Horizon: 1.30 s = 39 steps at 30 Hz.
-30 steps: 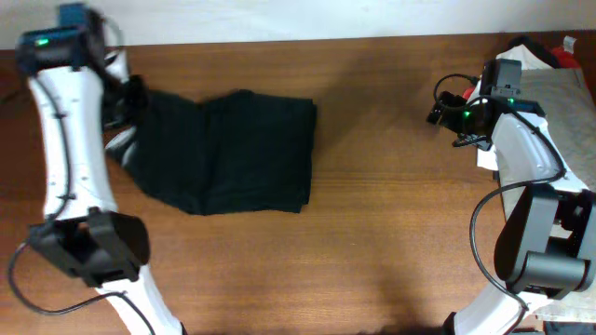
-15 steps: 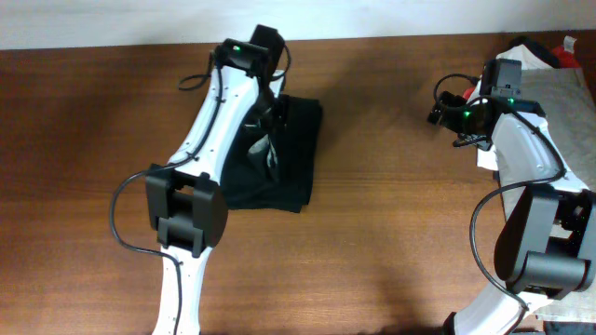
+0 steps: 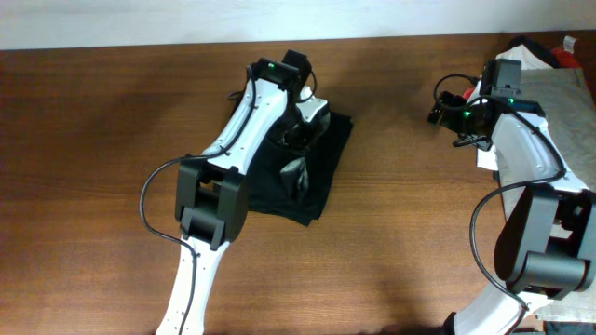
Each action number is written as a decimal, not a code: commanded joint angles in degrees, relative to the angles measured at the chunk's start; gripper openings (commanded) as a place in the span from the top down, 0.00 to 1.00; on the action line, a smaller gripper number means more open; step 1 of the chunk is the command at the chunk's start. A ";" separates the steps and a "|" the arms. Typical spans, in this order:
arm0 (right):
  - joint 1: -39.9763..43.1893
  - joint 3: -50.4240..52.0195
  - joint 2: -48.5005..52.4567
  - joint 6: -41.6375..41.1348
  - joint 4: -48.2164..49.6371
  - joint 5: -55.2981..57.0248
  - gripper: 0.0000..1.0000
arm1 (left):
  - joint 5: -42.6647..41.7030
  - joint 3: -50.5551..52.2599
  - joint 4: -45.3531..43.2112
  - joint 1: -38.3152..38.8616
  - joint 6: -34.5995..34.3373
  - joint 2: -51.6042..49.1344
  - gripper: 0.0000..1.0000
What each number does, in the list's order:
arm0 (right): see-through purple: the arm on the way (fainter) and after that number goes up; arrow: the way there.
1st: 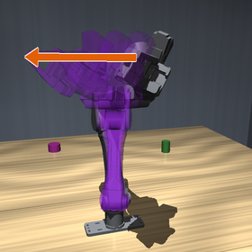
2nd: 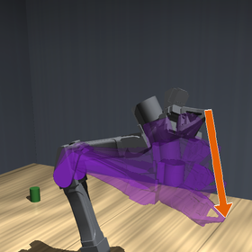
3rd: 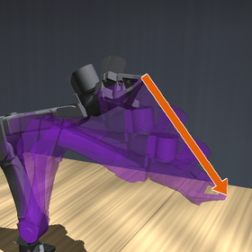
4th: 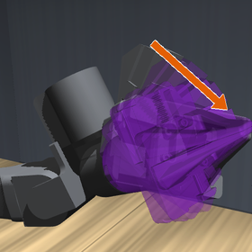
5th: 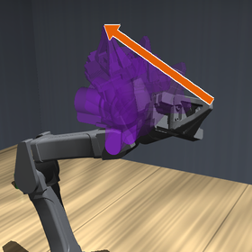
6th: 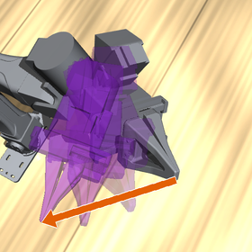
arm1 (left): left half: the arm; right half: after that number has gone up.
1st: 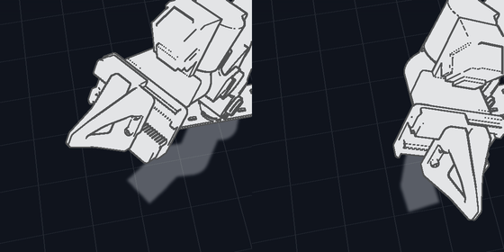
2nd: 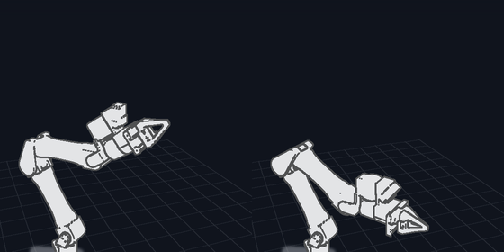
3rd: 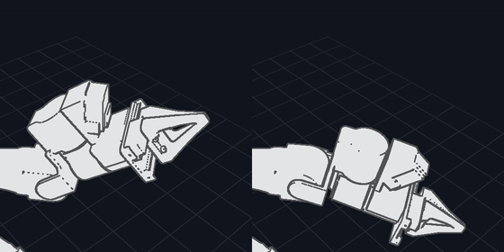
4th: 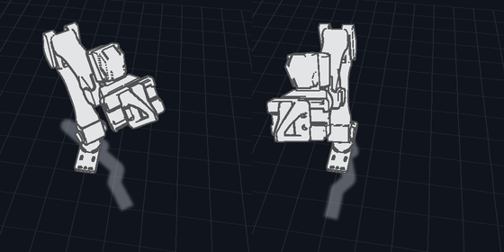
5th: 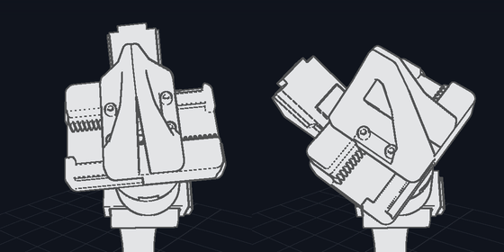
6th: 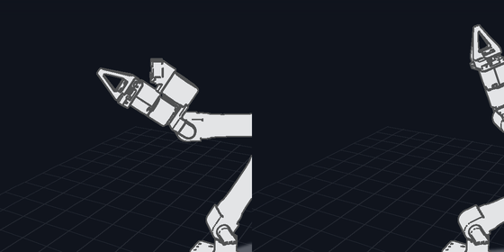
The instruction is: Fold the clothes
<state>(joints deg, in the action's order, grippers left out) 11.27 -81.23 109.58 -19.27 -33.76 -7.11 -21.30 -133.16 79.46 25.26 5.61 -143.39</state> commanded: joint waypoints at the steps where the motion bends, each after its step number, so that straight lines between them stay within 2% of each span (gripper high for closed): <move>1: 0.07 -0.57 -0.35 -0.07 0.17 0.28 0.01 | -7.80 -1.60 0.59 0.33 1.40 -0.37 0.60; 5: 0.07 -0.57 -0.35 -0.07 0.17 0.26 0.01 | -10.64 -13.94 8.41 -1.36 3.65 0.48 0.56; 6: 0.07 -0.57 -0.35 -0.07 0.17 0.28 0.01 | -10.36 -20.48 10.32 -2.43 2.67 0.48 0.56; 7: 0.07 -0.57 -0.35 -0.07 0.17 0.26 0.01 | -9.42 -22.62 8.31 -3.80 -1.11 0.48 0.56; 9: 0.07 -0.57 -0.35 -0.07 0.17 0.28 0.01 | -4.17 -21.31 3.82 -5.07 -4.79 -0.39 0.66; 12: 0.07 -0.57 -0.35 -0.07 0.17 0.26 0.01 | -4.17 -18.67 -0.94 -3.56 -6.93 -3.19 0.79; 13: 0.07 -0.57 -0.35 -0.07 0.17 0.26 0.01 | -4.17 -18.67 -2.19 -3.10 -9.11 -5.18 0.90; 15: 0.07 -0.57 -0.35 -0.07 0.17 0.28 0.01 | -4.37 -18.67 -2.49 -2.78 -10.60 -9.75 0.99; 23: 0.07 -0.57 -0.35 -0.07 0.17 0.28 0.01 | -4.39 -19.80 -8.20 0.74 -11.39 -16.26 0.99; 26: 0.07 -0.57 -0.35 -0.07 0.17 0.26 0.01 | -4.37 -29.14 -2.12 0.13 -10.69 -10.75 0.99; 27: 0.07 -0.57 -0.35 -0.07 0.17 0.26 0.01 | -4.24 -33.90 4.15 -0.72 -8.94 -7.10 0.96; 28: 0.07 -0.57 -0.35 -0.07 0.17 0.28 0.01 | -1.75 -36.09 9.16 -1.38 -8.57 -5.05 0.92; 29: 0.07 -0.57 -0.35 -0.07 0.17 0.28 0.01 | 4.70 -37.57 15.58 -2.36 -8.61 -2.75 0.86; 30: 0.07 -0.57 -0.35 -0.07 0.17 0.28 0.01 | 5.73 -37.20 17.27 -3.34 -8.63 -1.86 0.80; 31: 0.07 -0.57 -0.35 -0.07 0.17 0.26 0.01 | 4.26 -36.48 17.27 -3.72 -9.31 -1.77 0.79; 33: 0.07 -0.57 -0.35 -0.07 0.17 0.28 0.01 | 2.62 -30.69 17.27 -4.00 -9.49 -1.62 0.99; 35: 0.07 -0.57 -0.35 -0.07 0.17 0.28 0.01 | 1.46 -20.76 17.29 -4.09 -9.44 0.98 0.99; 36: 0.07 -0.57 -0.35 -0.07 0.17 0.26 0.01 | 3.13 -16.94 17.29 -4.31 -9.42 3.34 0.99; 37: 0.07 -0.57 -0.35 -0.07 0.17 0.28 0.01 | 7.30 -6.71 17.27 -4.26 -9.42 9.16 0.99; 39: 0.07 -0.57 -0.35 -0.07 0.17 0.26 0.01 | 7.17 0.74 16.68 -4.15 -9.42 9.94 0.99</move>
<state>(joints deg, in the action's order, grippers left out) 11.27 -81.23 109.58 -19.29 -33.78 -7.09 -16.56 -139.96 96.33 21.15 -4.14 -139.04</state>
